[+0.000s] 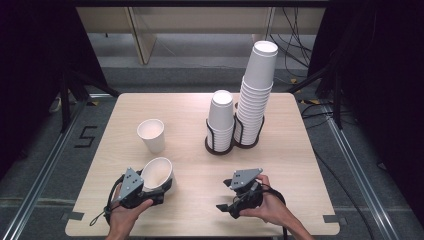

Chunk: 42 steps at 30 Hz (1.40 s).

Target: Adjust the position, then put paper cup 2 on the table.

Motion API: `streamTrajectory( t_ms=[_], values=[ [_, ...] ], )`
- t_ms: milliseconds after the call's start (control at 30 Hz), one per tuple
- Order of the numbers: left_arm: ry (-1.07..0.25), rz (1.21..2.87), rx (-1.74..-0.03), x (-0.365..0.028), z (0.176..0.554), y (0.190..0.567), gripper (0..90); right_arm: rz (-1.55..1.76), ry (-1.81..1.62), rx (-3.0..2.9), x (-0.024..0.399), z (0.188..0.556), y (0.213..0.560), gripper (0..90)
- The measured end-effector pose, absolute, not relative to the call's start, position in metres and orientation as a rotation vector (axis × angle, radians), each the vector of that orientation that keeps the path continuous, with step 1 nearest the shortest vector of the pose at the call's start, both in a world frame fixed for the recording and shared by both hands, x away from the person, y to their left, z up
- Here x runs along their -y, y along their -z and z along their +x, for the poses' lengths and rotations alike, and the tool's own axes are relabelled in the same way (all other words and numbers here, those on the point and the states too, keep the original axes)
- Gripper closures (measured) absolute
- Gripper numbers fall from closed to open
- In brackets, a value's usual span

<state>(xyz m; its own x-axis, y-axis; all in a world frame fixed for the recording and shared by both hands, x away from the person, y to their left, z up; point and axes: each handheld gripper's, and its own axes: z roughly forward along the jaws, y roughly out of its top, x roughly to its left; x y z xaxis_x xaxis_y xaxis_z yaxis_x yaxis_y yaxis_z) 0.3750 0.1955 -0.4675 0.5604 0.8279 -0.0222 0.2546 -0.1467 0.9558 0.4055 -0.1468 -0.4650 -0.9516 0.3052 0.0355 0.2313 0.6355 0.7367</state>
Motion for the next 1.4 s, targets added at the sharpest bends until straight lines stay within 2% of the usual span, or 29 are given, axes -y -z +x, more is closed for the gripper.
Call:
streamTrajectory(
  t_ms=[833, 1400],
  values=[
    [-0.718, 1.673, -0.998, -0.211, 0.381, 0.468, 17.0, 0.495, -1.205, -2.752, 0.157, 0.405, 0.465, 19.4],
    [-0.792, 1.655, -1.089, -0.230, 0.403, 0.472, 16.9, 0.524, -1.196, -2.737, 0.164, 0.408, 0.467, 19.6]
  ],
)
